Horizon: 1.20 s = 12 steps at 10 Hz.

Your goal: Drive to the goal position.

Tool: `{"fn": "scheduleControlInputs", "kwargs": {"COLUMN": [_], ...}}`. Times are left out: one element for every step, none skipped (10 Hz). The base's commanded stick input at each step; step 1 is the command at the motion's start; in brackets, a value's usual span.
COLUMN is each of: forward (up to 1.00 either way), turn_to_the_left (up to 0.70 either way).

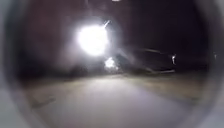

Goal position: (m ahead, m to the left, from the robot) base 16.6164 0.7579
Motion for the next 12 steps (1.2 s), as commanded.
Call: {"fn": "scheduleControlInputs", "kwargs": {"forward": [1.0, 1.0, 1.0, 1.0, 1.0, 1.0, 1.0, 1.0, 1.0, 1.0, 1.0, 1.0], "turn_to_the_left": [0.4, 0.31, 0.08, 0.0, 0.0, 0.0, 0.0, 0.0, 0.0, 0.0, 0.0, 0.0]}}
